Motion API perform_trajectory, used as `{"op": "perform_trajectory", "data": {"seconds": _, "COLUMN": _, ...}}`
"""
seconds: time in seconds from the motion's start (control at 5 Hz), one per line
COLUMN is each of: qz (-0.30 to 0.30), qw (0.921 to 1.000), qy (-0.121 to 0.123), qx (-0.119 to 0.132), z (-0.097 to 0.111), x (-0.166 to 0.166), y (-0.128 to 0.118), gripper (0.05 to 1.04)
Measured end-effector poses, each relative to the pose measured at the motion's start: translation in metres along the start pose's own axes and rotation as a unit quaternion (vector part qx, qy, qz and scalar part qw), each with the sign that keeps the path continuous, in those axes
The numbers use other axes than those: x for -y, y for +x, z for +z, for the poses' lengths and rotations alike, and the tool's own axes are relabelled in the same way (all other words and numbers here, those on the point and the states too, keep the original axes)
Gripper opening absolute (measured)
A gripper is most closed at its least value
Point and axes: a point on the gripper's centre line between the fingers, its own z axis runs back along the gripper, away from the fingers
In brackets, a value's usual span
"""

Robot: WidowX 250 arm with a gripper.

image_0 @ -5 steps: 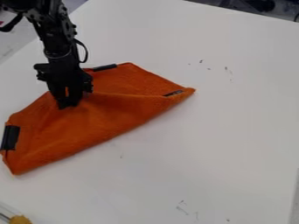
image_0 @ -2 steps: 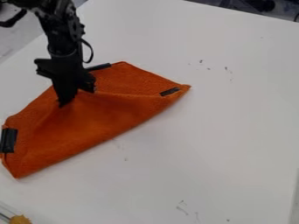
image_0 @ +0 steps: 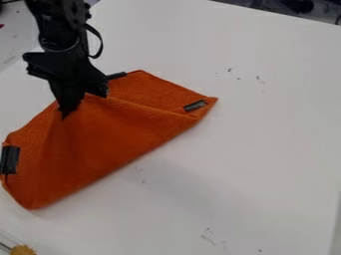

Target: Unfold the cloth from top left to bottom right

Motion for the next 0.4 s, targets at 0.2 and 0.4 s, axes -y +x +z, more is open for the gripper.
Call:
{"op": "perform_trajectory", "data": {"seconds": 0.2, "qz": 0.04, "qw": 0.9979, "qy": -0.036, "qx": -0.035, "z": 0.011, "x": 0.019, "y": -0.034, "gripper": 0.066}}
{"op": "perform_trajectory", "data": {"seconds": 0.4, "qz": 0.058, "qw": 0.9923, "qy": -0.076, "qx": -0.079, "z": 0.003, "x": 0.044, "y": -0.07, "gripper": 0.066}}
